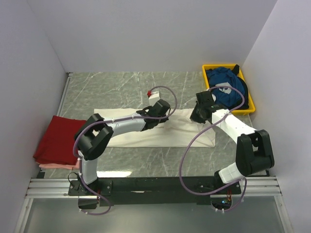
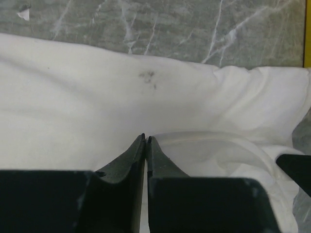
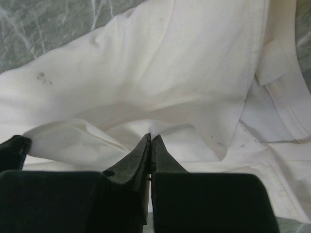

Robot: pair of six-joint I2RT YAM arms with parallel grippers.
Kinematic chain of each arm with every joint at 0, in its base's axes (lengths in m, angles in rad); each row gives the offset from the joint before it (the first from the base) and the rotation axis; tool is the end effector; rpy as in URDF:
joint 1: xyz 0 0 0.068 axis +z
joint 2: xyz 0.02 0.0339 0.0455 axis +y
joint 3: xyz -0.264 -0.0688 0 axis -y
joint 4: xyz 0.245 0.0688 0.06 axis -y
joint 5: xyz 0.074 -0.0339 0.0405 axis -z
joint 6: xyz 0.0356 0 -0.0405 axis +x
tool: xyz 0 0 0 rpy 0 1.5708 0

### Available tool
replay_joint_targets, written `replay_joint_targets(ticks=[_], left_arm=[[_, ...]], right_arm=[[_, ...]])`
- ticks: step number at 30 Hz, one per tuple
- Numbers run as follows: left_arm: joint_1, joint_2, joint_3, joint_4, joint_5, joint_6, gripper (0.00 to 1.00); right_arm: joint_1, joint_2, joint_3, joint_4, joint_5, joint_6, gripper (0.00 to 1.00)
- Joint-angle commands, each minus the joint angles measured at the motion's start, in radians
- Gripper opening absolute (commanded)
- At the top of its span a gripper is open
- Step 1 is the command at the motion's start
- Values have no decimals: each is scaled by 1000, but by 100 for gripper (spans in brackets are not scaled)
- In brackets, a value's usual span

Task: Fold and stack the t-shirts
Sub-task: Fold the tshirt

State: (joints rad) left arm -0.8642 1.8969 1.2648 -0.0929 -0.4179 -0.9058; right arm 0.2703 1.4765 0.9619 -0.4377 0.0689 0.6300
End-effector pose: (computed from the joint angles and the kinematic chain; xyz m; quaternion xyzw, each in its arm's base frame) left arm 0.2820 -0.3081 0.1966 -0.1037 0.8901 -0.1909 0.4006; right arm 0.2912 0.0781 0.2187 0.1806 0.9348 0.1028 0.2881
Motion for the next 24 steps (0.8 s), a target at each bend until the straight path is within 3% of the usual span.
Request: replay_joint_targets(ticks=[1,6,10,11,14,19,24], left_arm=[[14,39,68,13,-7,19,13],[30,73,77,24,25,38,26],[34,59,56,18,21,41,45],[36,48,47,21,16,41,55],[39,-4,15,30,1,50,60],[37,-82,-7,35,13,71,54],[18,-52,39,50,57,97,25]], right_arm=[[-8,31,46,28,28,-13,0],[-49,87,67,47,9,-21,6],[-85,97,93,45,-1,-35,34],[-88,96,98,42,-6,-35,37],[-97,56,94,40,-12,-38,45],[-92,-63,5,97,-66,-4,45],[-91,-79,-66,171,-119,31,41]])
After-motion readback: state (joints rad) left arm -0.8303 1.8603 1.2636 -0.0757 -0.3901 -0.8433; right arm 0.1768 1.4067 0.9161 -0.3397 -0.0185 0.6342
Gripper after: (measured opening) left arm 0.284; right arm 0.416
